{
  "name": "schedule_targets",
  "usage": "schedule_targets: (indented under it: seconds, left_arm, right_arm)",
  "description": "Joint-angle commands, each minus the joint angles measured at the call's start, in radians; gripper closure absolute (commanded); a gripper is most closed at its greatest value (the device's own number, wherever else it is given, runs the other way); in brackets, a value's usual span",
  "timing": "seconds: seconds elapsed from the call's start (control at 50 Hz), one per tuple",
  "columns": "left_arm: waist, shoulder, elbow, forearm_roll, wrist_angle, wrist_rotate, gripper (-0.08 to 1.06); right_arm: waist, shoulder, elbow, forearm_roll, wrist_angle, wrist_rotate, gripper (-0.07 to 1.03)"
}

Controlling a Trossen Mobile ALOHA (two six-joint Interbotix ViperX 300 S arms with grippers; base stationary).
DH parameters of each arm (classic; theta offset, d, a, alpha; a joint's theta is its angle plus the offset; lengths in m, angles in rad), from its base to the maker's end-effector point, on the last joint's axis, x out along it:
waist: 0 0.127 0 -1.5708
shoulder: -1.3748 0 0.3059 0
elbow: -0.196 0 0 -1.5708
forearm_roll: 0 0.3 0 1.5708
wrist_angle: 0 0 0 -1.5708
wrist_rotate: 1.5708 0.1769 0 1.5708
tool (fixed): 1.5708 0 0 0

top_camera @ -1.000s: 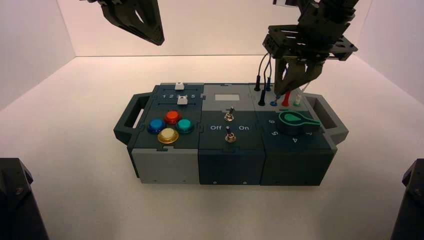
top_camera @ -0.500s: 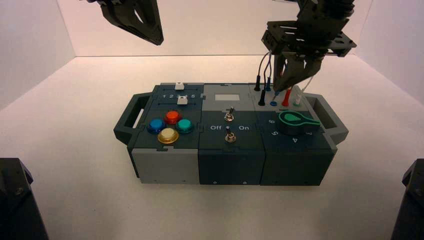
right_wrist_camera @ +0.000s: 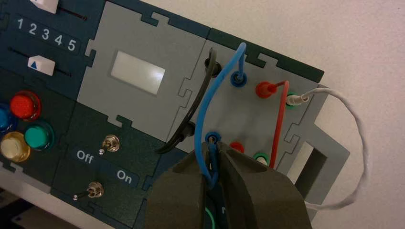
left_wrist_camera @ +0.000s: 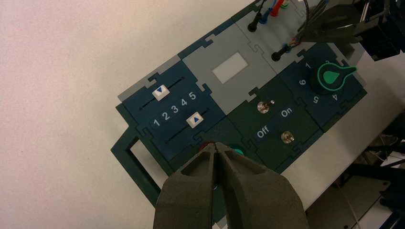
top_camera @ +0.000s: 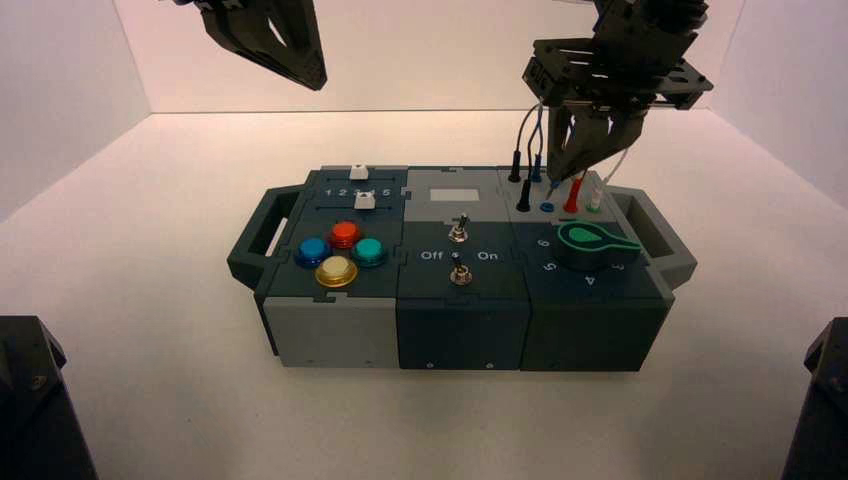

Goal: Insert the blue wire.

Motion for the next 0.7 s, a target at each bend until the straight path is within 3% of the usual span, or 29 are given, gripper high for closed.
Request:
schedule_targets:
  seconds: [0.02, 0.7]
  left_arm:
    - [0.005, -0.005, -0.021, 0.003, -0.009, 0.006, 1.01]
    - [0.008, -0.005, -0.021, 0.003, -0.009, 0.009, 1.01]
  right_arm:
    - [0.005, -0.005, -0.017, -0.002, 0.002, 0.011, 0.99]
    - [0.005, 0.029, -0.02, -0.002, -0.005, 0.011, 0.99]
